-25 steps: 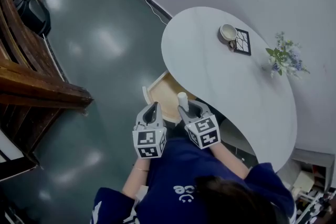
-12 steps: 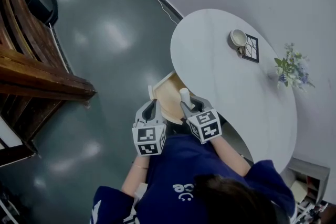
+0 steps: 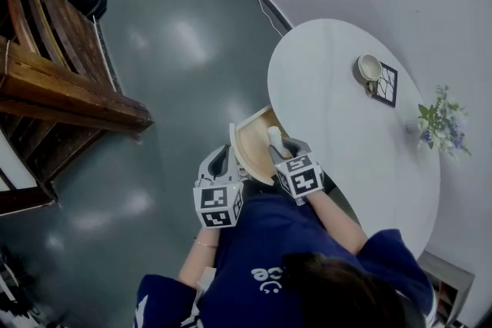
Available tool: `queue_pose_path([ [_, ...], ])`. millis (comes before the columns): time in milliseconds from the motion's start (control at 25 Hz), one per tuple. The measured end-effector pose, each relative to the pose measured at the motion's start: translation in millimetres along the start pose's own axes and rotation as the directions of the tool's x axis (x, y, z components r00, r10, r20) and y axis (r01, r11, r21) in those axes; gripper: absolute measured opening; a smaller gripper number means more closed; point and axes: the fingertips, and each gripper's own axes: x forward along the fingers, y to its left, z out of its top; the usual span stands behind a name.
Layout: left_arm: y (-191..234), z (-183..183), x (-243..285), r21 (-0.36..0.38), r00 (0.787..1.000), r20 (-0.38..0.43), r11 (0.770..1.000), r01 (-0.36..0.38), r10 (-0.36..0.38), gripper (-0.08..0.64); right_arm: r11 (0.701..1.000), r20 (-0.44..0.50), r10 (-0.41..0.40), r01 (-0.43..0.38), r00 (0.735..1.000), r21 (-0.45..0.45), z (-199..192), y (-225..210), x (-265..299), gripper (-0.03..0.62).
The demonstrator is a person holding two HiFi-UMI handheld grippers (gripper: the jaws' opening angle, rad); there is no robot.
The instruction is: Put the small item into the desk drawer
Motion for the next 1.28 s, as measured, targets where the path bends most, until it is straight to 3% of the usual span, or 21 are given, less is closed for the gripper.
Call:
queue_pose_path([
  [360, 5.6, -0.3, -3.8, -0.011, 0.998, -0.002, 0.998, -0.061, 0.061, 0.003, 0.997, -0.079, 0.027, -0.033, 0.996, -0.075, -13.3, 0.5, 34.4, 0.141],
  [640, 17.3, -4.1, -8.9, -0.068, 0.994, -0.007, 0.992, -0.11, 0.109, 0.003, 0.993, -0.114, 0.05, -0.062, 0.992, -0.102, -20.0, -0.4, 53.2, 0.141],
  [920, 38.3, -15.5, -18.2, -0.156, 0.984, -0.027, 0.972, -0.176, 0.174, 0.003, 0.987, -0.185, 0.061, -0.086, 0.981, -0.134, -32.1, 8.0, 72.8, 0.14],
  [1280, 51.6, -27.0, -30.6, -0.177, 0.967, -0.059, 0.951, -0.254, 0.248, 0.003, 0.986, -0.264, 0.056, -0.095, 0.963, -0.138, -49.5, 5.3, 100.2, 0.14],
])
